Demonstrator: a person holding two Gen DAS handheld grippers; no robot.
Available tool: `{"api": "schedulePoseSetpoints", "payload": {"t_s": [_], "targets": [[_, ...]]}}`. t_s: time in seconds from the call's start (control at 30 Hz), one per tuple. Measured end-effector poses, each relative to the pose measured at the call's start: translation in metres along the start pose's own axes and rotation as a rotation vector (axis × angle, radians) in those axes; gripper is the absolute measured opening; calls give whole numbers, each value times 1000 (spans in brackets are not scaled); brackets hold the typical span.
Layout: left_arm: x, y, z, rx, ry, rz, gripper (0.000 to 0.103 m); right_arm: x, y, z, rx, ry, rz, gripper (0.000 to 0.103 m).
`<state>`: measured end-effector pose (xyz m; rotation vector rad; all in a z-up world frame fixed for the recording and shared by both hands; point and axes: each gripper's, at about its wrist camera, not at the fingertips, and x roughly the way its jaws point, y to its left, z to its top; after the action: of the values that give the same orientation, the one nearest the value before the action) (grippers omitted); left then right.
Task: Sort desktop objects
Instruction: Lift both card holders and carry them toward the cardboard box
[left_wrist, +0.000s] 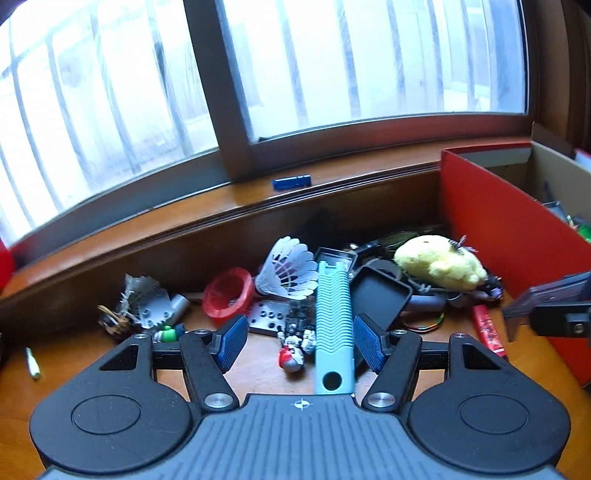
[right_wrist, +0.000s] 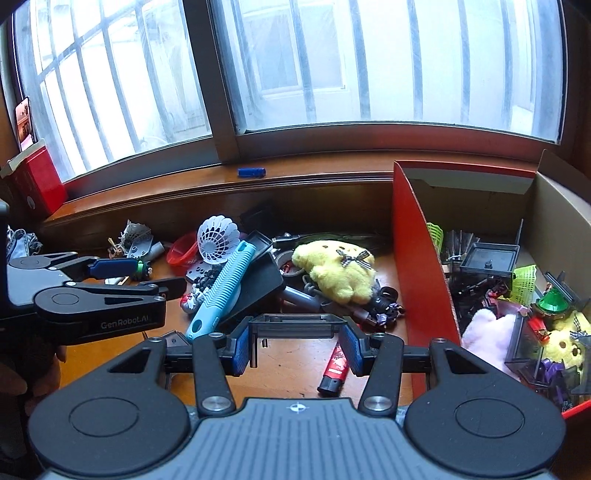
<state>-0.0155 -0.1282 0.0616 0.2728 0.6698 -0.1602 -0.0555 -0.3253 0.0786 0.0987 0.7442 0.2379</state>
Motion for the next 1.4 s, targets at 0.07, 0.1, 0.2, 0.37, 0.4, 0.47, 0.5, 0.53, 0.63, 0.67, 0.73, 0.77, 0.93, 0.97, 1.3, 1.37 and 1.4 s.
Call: {"api": "schedulePoseSetpoints", "payload": {"t_s": [0.07,0.1,0.2,0.37,0.4,0.47,0.5,0.53,0.63,0.67,0.73,0.77,0.93,0.97,1.3,1.37,1.4], "targets": [[0,0,1,-5,-1,-12,64,-2,-3,-1,0,0,2,52],[0,0,1,-7,-1,-18,64,-3,-4,-2,-1,-1,4,52],[-3,6,-3,-21,-12,-45,64,-6,-6,-4,-3,-4,9,52],[-7,20,-26,-57,-16,-95,64,-7,-9,-8,-3,0,19,52],[-7,22,-30,-57,-9,-97,64,-7,-9,-9,-1,2,22,52],[-7,22,-39,-56,15,-93,64,-5,-9,-11,0,9,34,52],[-6,23,-42,-57,24,-96,64,-4,-8,-13,0,13,40,52],[-7,23,-45,-59,28,-102,64,-3,-8,-14,0,17,45,52],[-12,22,-50,-52,25,-118,64,1,-5,-15,-5,27,59,52],[-11,21,-51,-48,33,-119,64,1,-4,-15,-7,29,63,52],[-8,20,-55,-40,49,-120,66,2,-2,-15,-11,32,71,52],[-6,20,-56,-36,57,-121,66,3,-1,-16,-13,34,75,52],[5,18,-63,-36,98,-132,68,2,3,-16,-25,39,82,52],[7,18,-64,-35,103,-133,69,2,4,-16,-26,39,81,52],[25,12,-73,-9,117,-155,79,-4,3,-22,-14,44,51,52],[29,13,-74,-10,123,-157,80,-5,3,-23,-13,45,45,52],[32,13,-76,-12,126,-158,80,-6,3,-23,-12,45,42,52]]}}
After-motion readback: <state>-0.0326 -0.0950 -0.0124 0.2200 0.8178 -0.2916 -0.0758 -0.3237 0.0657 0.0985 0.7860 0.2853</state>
